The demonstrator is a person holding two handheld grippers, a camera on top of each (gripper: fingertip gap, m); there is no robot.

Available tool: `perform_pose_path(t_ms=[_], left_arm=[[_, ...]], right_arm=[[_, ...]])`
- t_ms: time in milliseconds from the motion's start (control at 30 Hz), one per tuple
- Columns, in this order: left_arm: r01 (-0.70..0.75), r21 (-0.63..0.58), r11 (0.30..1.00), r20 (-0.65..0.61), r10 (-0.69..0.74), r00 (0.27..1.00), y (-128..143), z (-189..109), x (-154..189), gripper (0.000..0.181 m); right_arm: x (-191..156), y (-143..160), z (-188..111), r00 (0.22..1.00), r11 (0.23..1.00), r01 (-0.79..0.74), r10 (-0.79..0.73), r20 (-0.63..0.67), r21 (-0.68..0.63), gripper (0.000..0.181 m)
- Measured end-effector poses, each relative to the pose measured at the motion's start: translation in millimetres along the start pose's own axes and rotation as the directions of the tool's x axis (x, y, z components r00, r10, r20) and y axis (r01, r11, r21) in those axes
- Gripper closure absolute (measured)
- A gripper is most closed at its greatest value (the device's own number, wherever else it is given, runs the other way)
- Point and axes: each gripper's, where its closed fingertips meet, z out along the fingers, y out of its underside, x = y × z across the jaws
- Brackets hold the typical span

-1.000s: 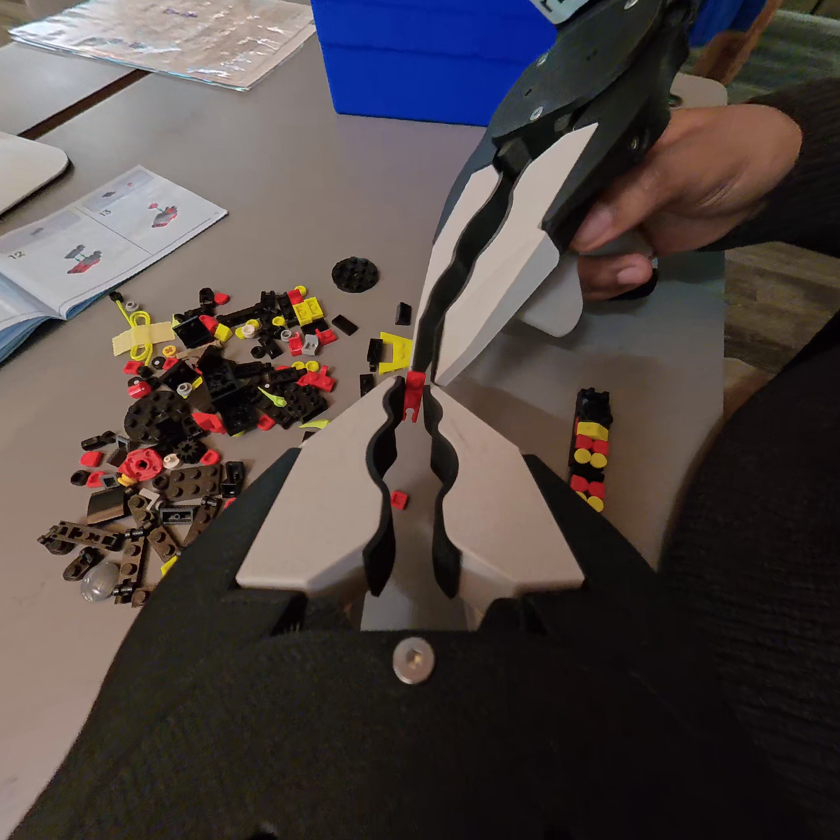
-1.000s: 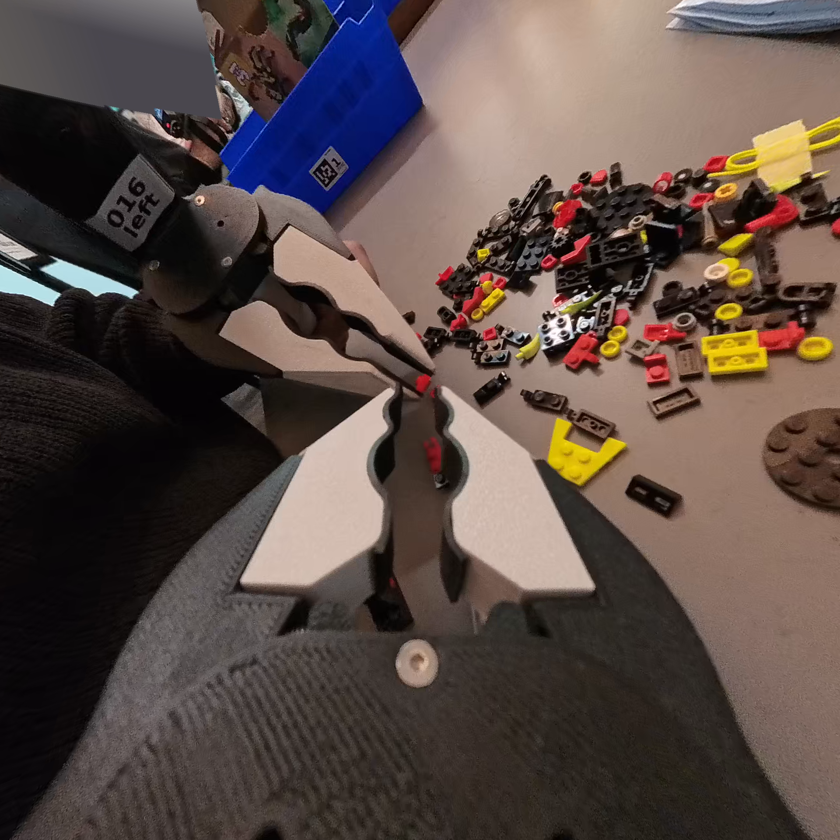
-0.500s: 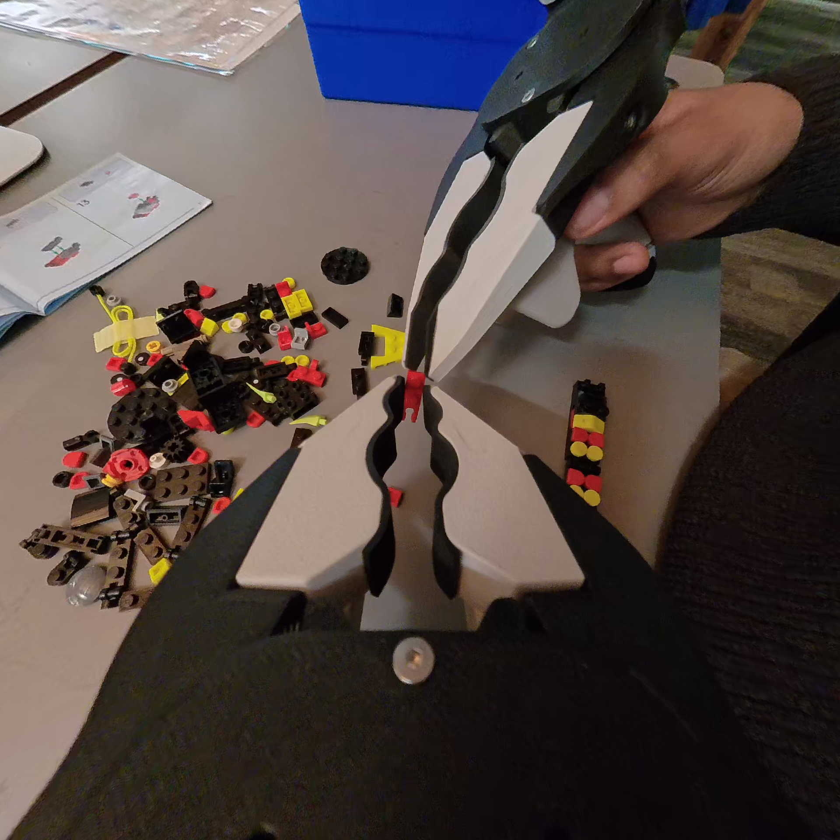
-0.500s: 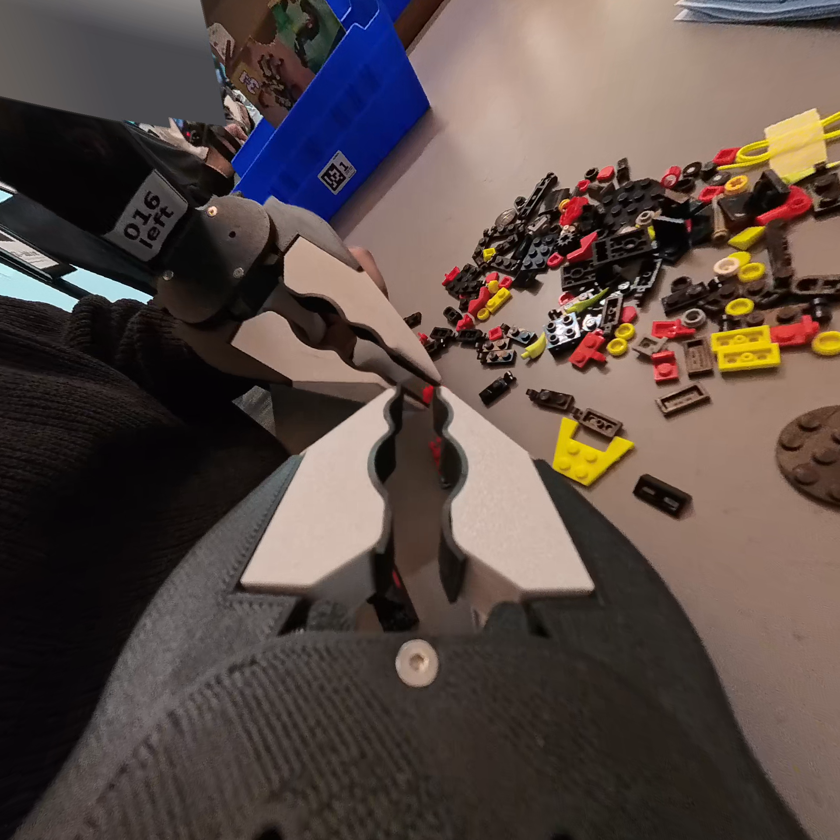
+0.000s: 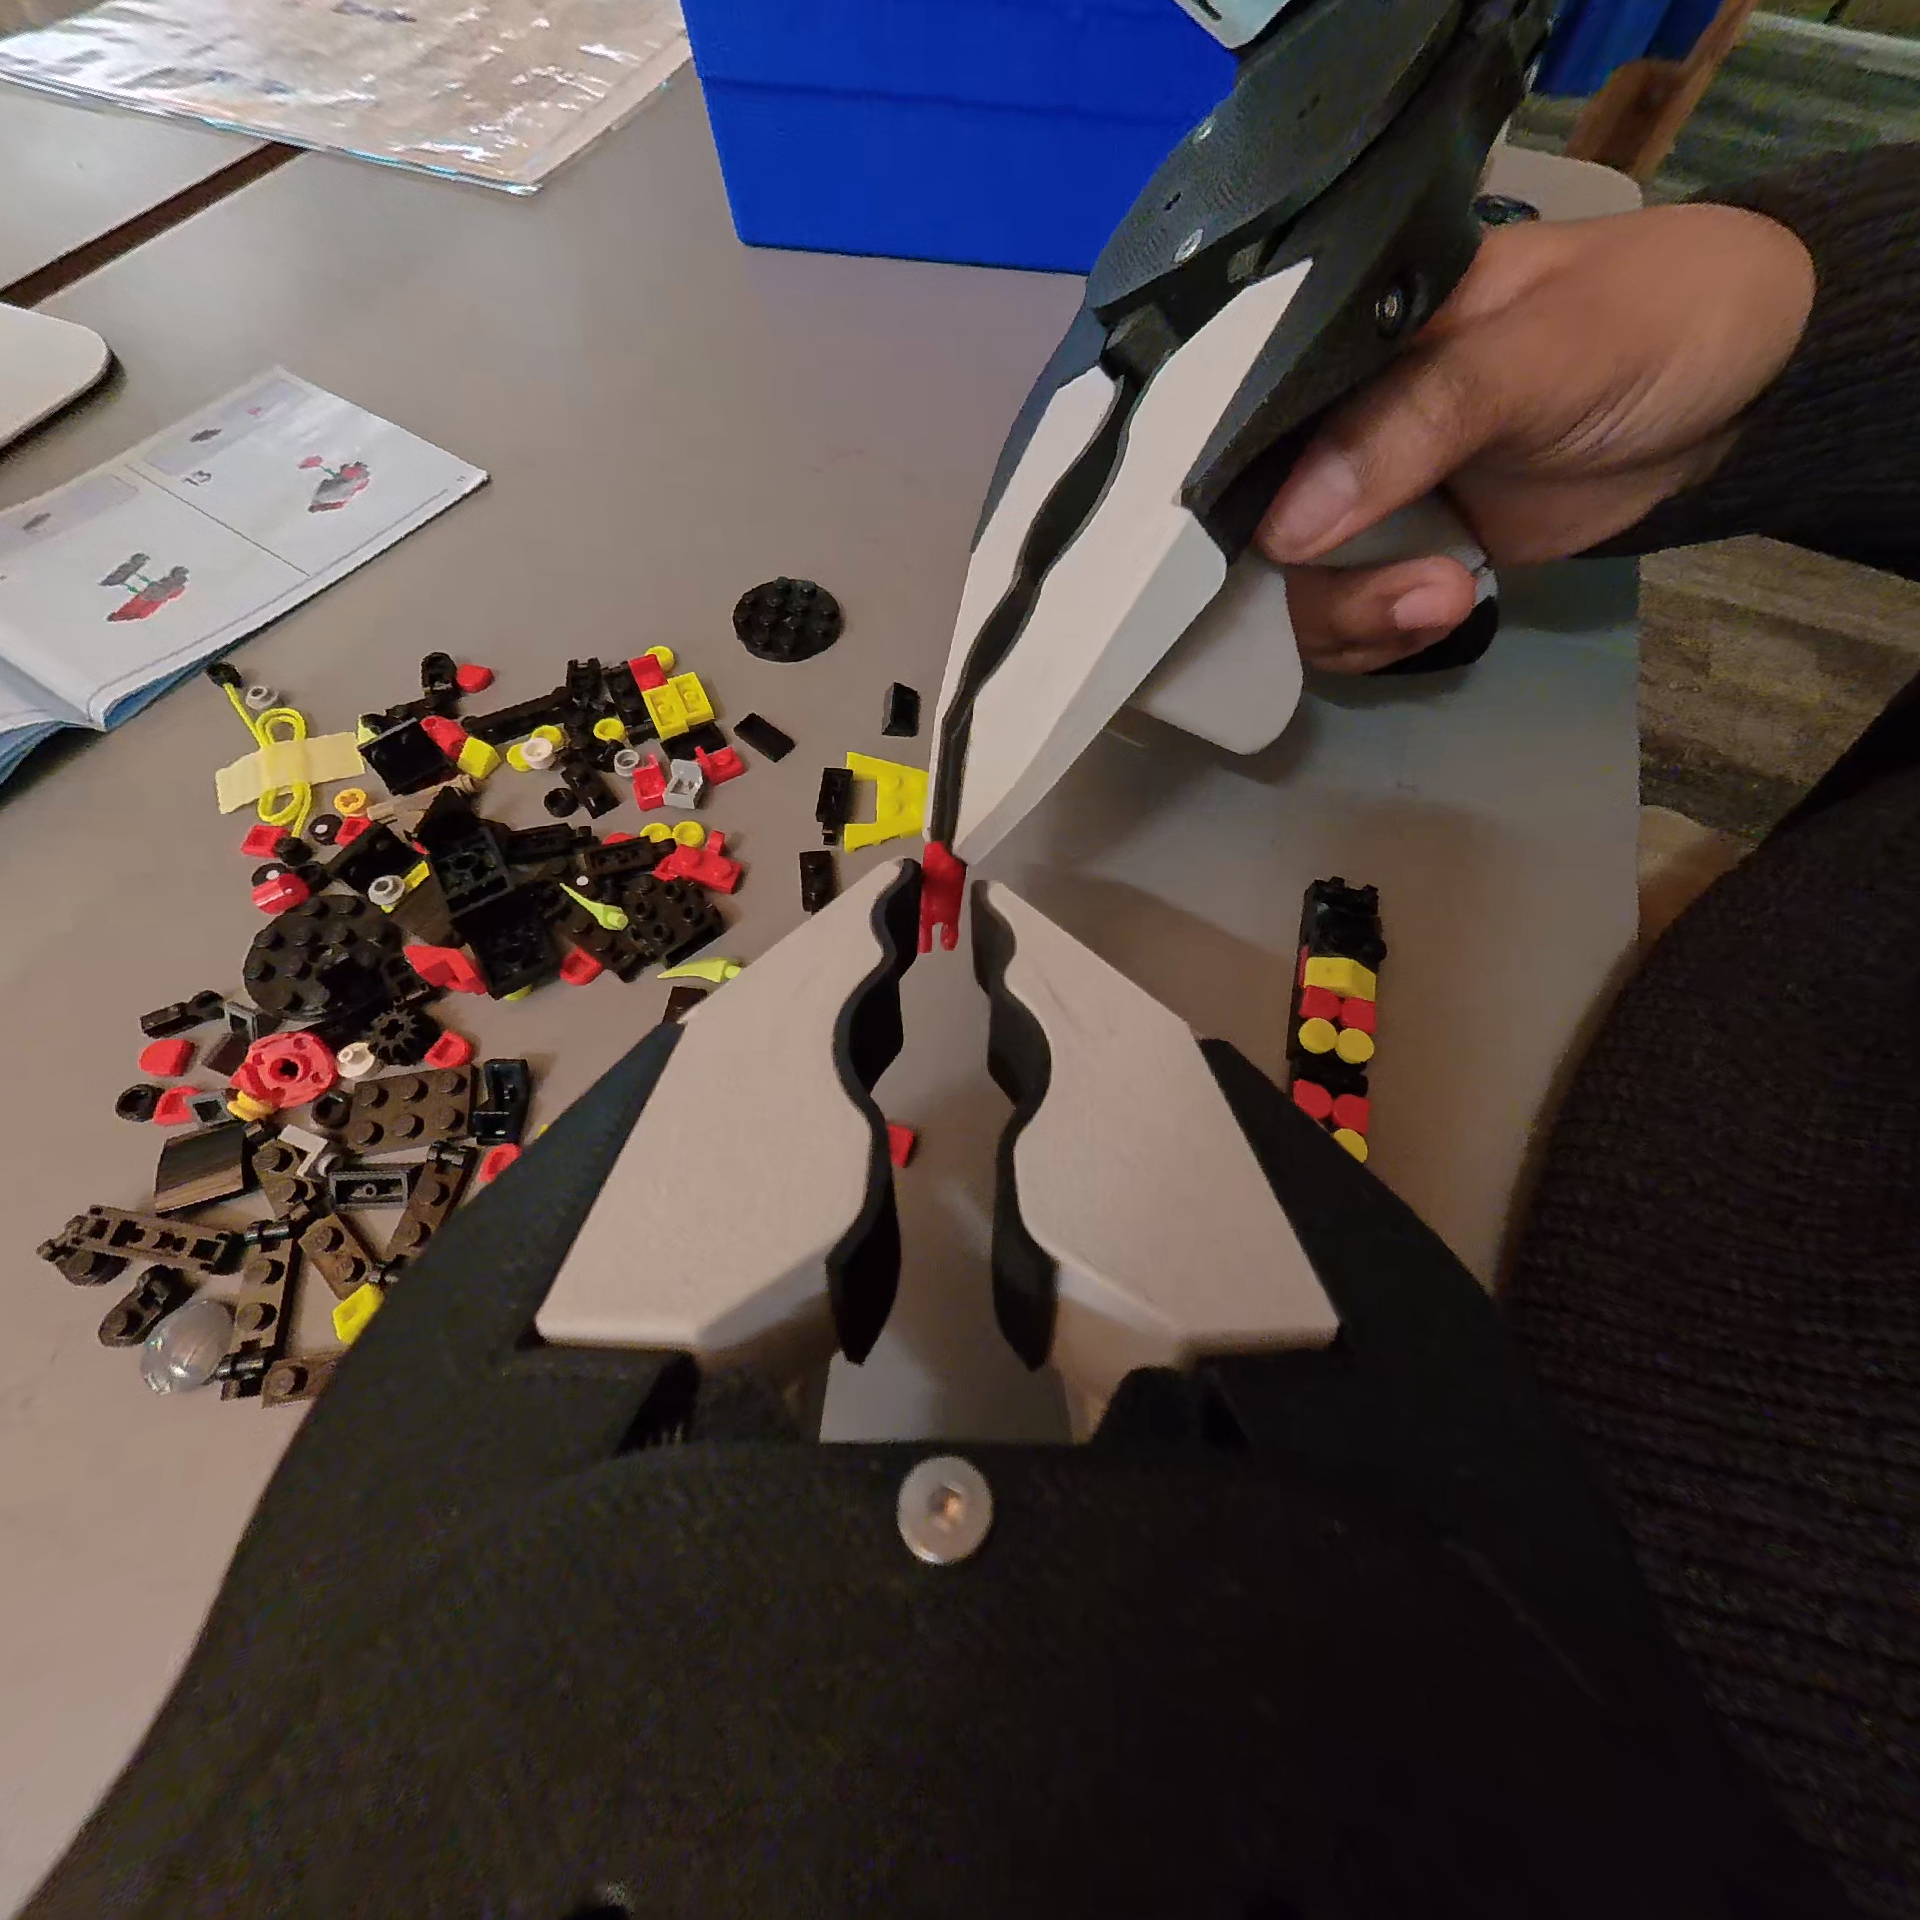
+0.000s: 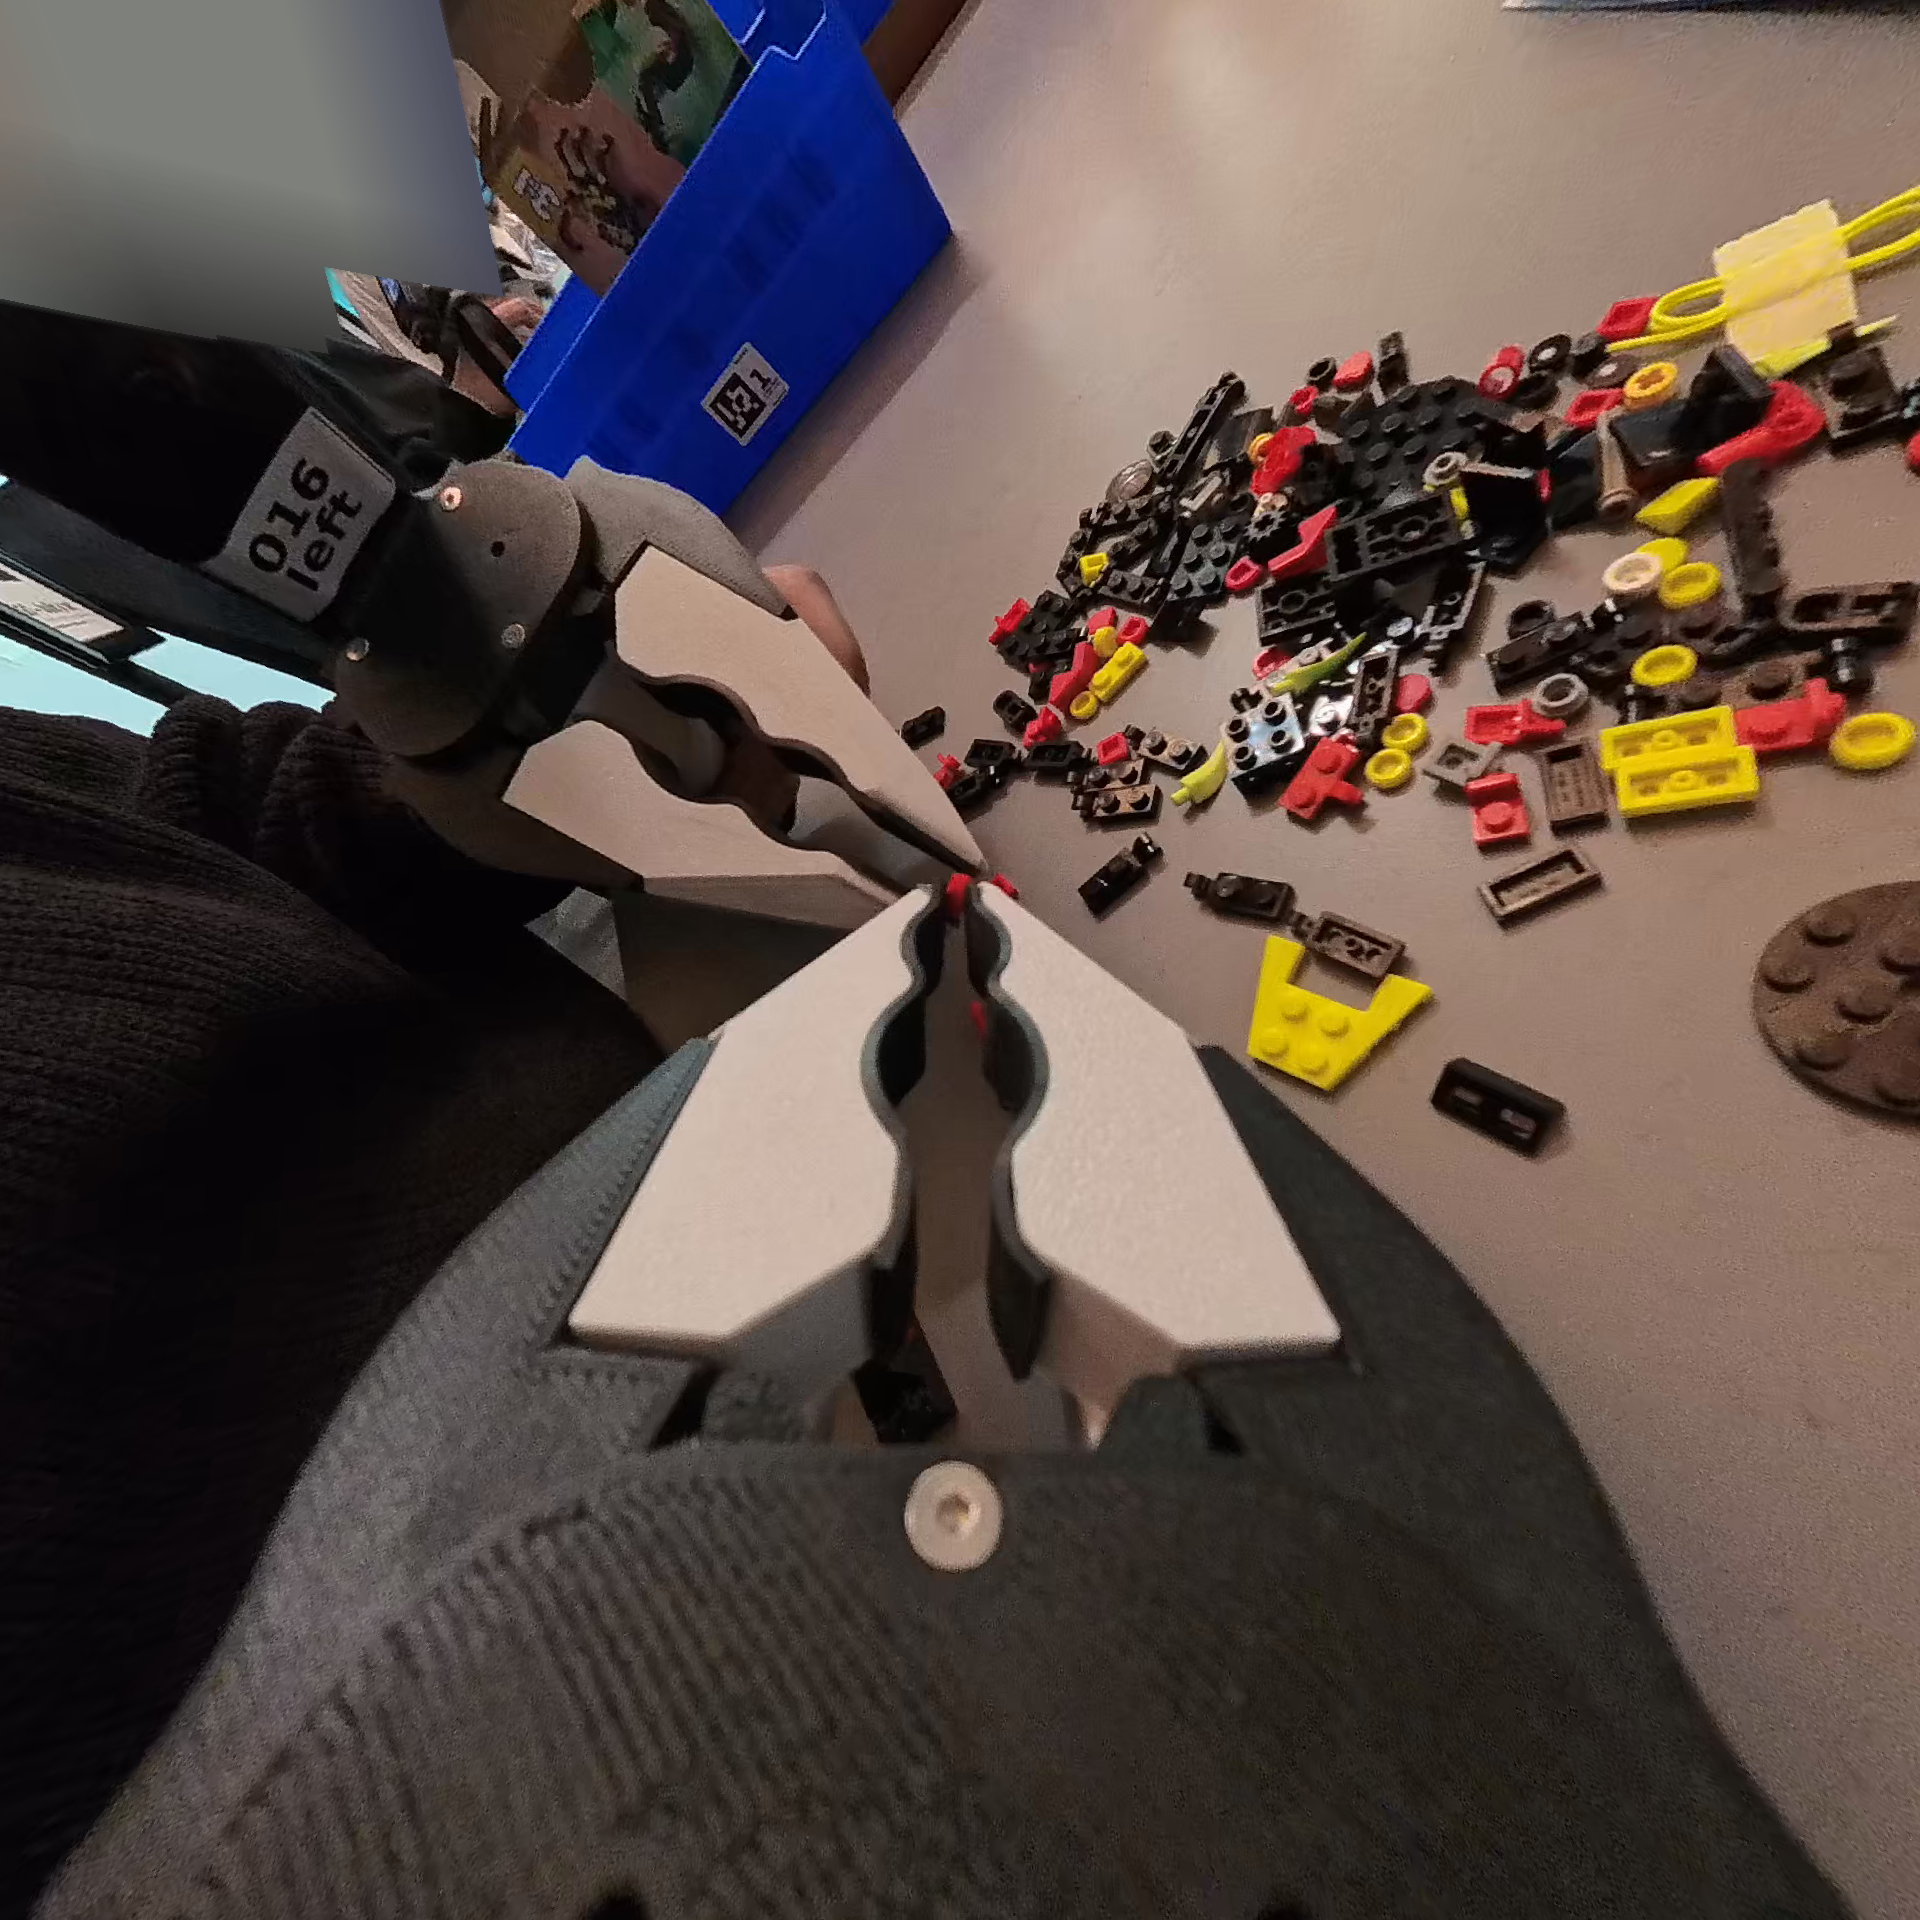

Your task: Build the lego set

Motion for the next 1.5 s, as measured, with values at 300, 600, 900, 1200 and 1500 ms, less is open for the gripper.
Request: perform_pose_path(t_ms=[300,600,900,1200,1500], left_arm=[[0.023,0.013,1.0,-0.003,-0.023,1.0,-1.7,-0.4,-1.4,0.167],[0.005,0.045,0.999,0.016,-0.005,1.0,-7.5,-3.6,-4.0,0.174],[-0.057,0.041,0.998,0.008,0.057,0.998,-6.7,-3.3,0.2,0.175],[-0.053,-0.046,0.997,-0.013,0.053,0.999,8.6,0.3,-1.7,0.176],[-0.091,-0.212,0.973,-0.107,0.069,0.992,33.0,6.1,2.7,0.176]], right_arm=[[-3.2,-4.5,-1.8,0.997,0.998,-0.06,0.058,0.045,0.032,0.179],[-7.3,-9.8,-5.7,0.977,0.982,-0.178,0.168,0.134,0.067,0.18],[-6.7,-4.5,-7.2,0.924,0.944,-0.33,0.316,0.216,0.032,0.18],[-3.6,3.2,-4.3,0.97,0.979,-0.206,0.205,0.128,-0.008,0.169],[10.4,43.1,2.6,0.899,0.868,0.372,-0.425,-0.103,-0.33,0.157]])
